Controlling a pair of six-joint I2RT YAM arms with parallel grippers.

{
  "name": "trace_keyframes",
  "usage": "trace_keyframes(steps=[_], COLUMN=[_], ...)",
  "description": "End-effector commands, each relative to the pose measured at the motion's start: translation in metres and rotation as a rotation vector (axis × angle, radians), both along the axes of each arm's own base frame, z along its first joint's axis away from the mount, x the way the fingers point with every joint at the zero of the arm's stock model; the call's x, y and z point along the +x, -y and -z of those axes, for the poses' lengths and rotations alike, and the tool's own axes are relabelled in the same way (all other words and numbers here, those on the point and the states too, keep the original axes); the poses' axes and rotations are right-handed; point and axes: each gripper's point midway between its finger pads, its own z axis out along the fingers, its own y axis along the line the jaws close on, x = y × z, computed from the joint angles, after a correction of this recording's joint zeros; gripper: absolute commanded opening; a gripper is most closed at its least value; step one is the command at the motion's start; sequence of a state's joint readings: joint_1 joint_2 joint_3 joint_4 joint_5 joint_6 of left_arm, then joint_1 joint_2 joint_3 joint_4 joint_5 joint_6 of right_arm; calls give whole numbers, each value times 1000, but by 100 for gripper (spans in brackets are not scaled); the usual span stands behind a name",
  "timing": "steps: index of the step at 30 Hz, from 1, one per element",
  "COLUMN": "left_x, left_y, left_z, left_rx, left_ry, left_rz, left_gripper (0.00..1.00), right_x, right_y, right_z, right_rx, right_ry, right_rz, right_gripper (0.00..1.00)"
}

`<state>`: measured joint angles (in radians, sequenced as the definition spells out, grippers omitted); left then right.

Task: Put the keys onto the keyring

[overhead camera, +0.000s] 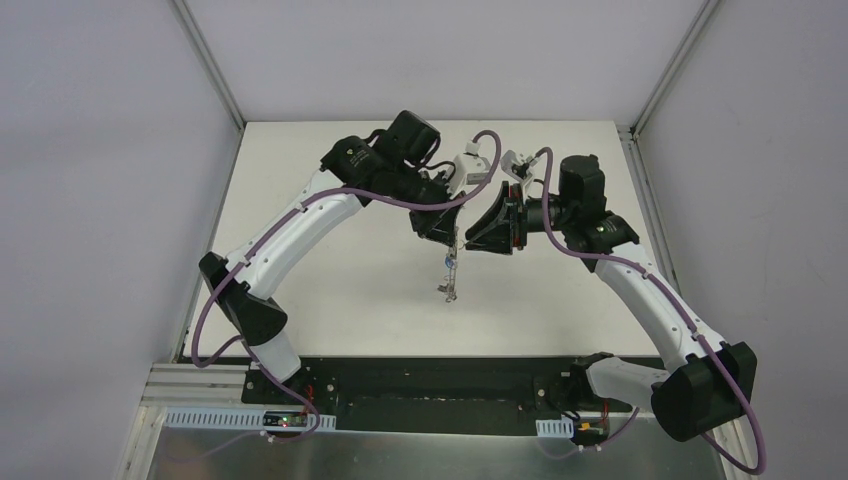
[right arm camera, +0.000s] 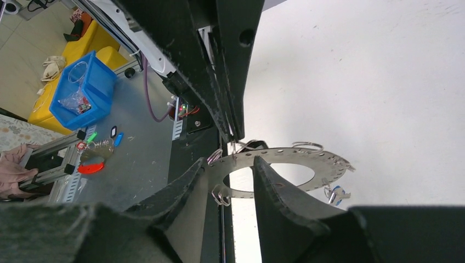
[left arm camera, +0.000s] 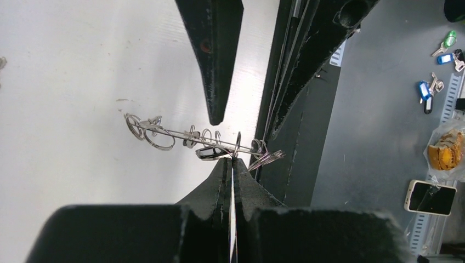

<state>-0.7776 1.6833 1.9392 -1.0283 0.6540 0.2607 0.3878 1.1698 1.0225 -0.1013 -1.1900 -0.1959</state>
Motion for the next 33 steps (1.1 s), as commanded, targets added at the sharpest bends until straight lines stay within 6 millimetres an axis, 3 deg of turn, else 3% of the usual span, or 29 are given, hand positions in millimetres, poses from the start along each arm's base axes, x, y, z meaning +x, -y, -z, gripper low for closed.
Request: trace_keyframes(steps=[1,8,23,33], left_x=[-10,-16,-15,-10], left_y=[2,9,13,16], left_z=[-13,-15,-15,-17], left_rx=[-8,-33,-43,-57], left_ry=[-29,-71,-80,-82], left_rz=[-16,-10,-8,-26], left_gripper=[0,0,0,0], right_x=[-1,-6,-7,-7], right_y=[0,-2,-9,-13], right_z=[-15,-10,-3,-3], right_rx=[32,40,56,74], right_ry=[63,44,-11,-63], right_rz=[0,-33,-72,-72], right_gripper=[39,39,25,0])
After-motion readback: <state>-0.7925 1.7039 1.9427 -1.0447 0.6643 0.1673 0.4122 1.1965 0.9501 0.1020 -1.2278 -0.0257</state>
